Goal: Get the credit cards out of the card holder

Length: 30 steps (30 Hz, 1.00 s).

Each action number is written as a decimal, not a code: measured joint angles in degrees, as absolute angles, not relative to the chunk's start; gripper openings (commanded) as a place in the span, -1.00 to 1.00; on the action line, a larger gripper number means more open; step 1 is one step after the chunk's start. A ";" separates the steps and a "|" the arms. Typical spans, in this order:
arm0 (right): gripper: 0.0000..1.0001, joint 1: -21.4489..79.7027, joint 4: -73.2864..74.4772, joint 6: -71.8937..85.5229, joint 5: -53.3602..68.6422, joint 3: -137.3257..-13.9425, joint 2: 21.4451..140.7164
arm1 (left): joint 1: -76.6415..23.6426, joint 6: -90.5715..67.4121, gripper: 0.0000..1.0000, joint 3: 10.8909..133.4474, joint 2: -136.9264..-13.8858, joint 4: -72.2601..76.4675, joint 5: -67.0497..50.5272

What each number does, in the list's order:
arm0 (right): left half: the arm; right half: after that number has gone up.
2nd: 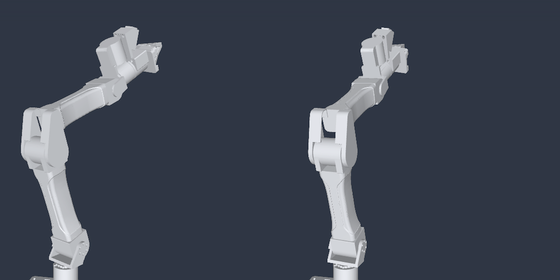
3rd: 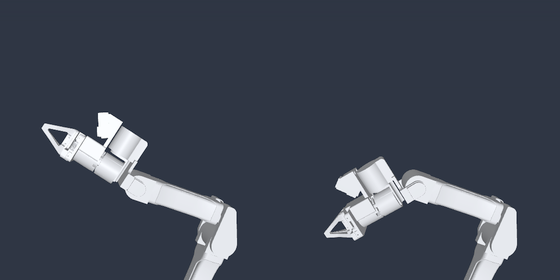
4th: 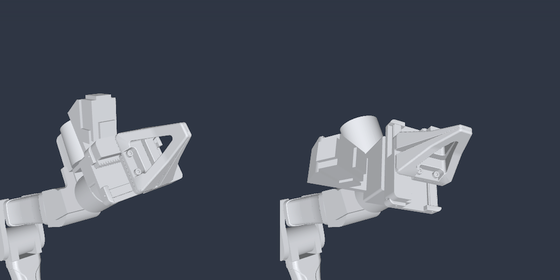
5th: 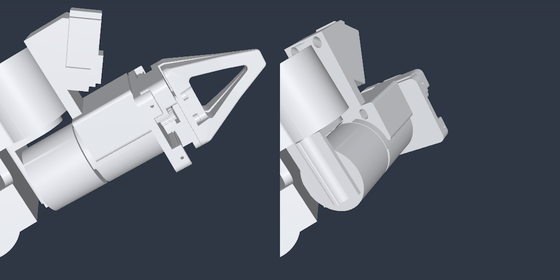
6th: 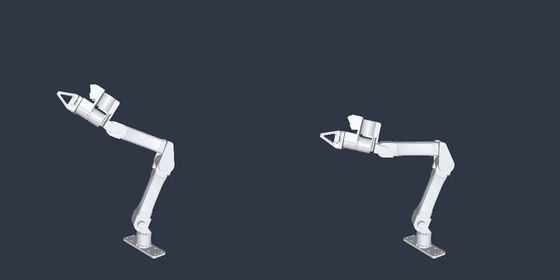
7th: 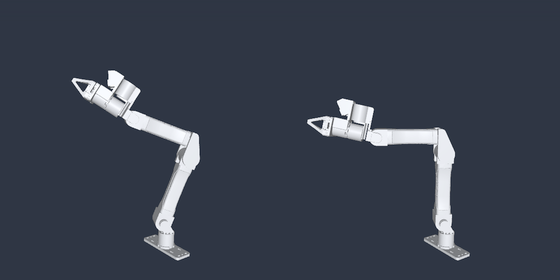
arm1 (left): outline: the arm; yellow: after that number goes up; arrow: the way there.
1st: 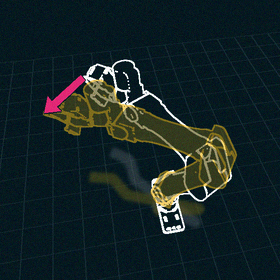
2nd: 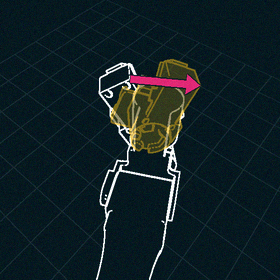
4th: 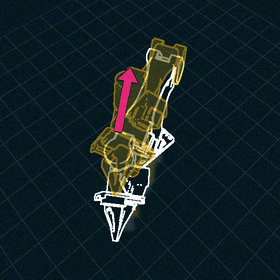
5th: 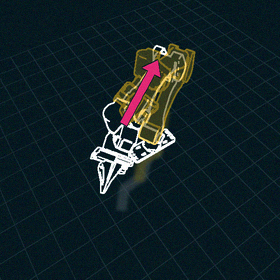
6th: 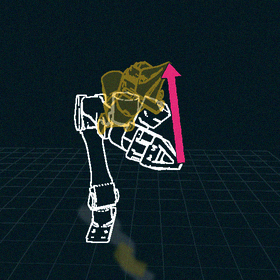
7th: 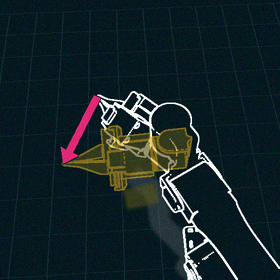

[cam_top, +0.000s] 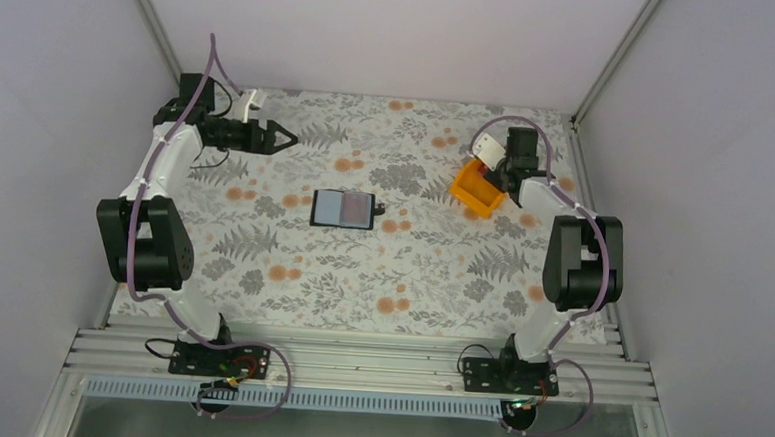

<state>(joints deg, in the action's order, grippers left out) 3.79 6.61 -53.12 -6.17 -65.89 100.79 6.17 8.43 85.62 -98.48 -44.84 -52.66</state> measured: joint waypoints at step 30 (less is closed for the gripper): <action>-0.91 1.78 2.17 -63.72 -6.59 -67.59 107.72 | 8.40 8.60 1.00 86.78 -99.13 -46.02 -54.28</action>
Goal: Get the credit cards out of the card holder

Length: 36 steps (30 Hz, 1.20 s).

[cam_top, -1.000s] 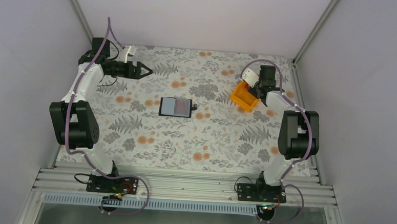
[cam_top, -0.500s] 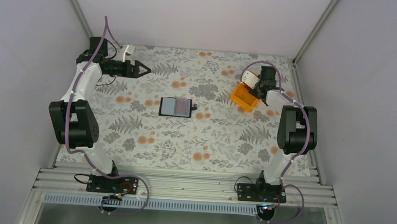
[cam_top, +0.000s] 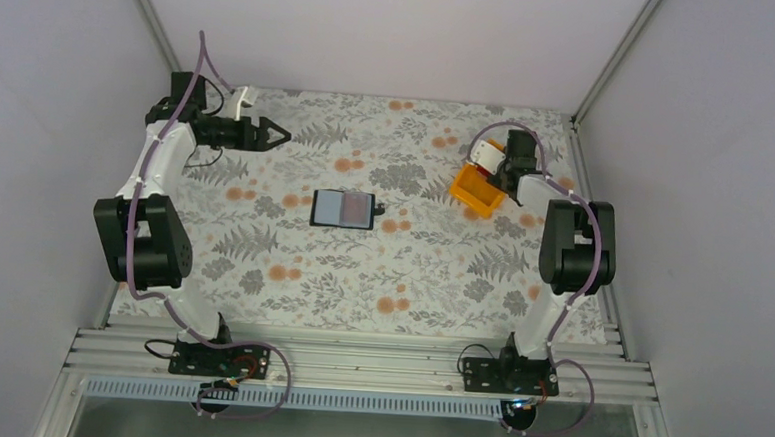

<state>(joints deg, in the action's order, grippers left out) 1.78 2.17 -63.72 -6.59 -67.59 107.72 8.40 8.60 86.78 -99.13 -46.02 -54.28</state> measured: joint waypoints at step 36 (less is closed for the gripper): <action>0.54 1.67 11.14 -63.00 -2.11 -76.34 108.33 | 9.04 11.22 1.00 87.70 -99.13 -48.56 -56.73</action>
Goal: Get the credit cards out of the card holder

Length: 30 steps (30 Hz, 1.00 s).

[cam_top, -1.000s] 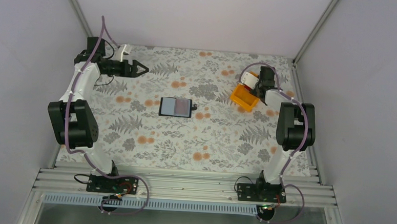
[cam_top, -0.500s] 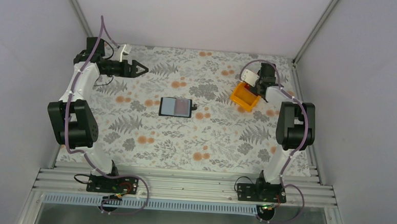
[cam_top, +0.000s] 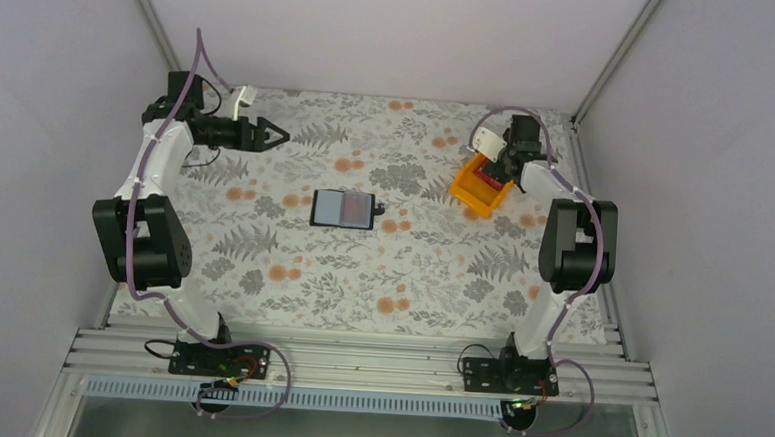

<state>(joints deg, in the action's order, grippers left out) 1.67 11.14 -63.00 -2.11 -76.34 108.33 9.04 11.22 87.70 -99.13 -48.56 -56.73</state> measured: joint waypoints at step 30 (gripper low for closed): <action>-0.92 1.06 40.56 -2.04 14.52 -88.77 116.68 | 9.26 12.62 1.00 87.37 -99.13 -48.45 -56.86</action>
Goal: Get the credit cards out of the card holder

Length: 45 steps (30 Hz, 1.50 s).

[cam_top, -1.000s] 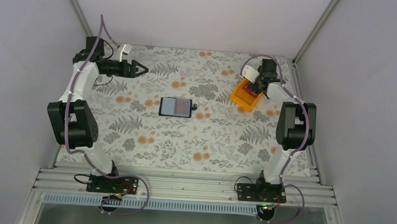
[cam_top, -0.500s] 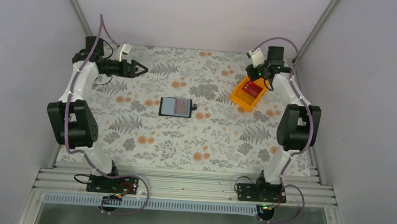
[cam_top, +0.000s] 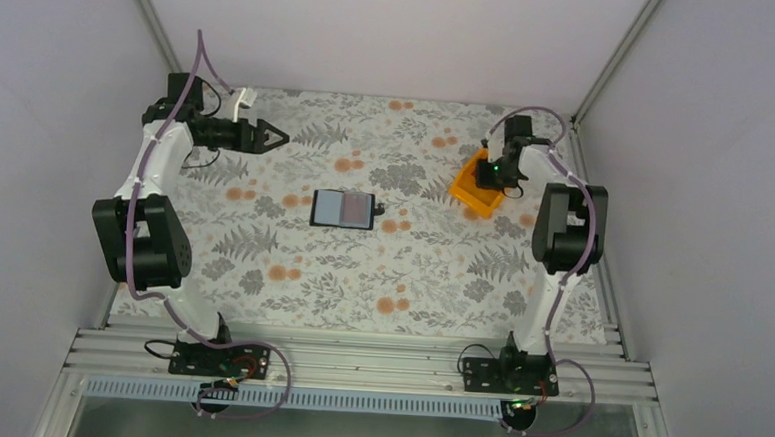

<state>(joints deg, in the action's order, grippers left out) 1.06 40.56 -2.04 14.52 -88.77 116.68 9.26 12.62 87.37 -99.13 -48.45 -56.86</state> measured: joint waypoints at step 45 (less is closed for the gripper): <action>-0.07 35.38 28.49 14.17 13.21 -90.52 109.36 | -0.16 10.50 0.82 69.52 -103.77 -39.46 -42.98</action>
<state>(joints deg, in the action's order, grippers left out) 35.38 28.49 14.17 13.21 -90.52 109.36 -0.16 10.50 69.52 -103.77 -39.46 -42.98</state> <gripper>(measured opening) 0.470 0.939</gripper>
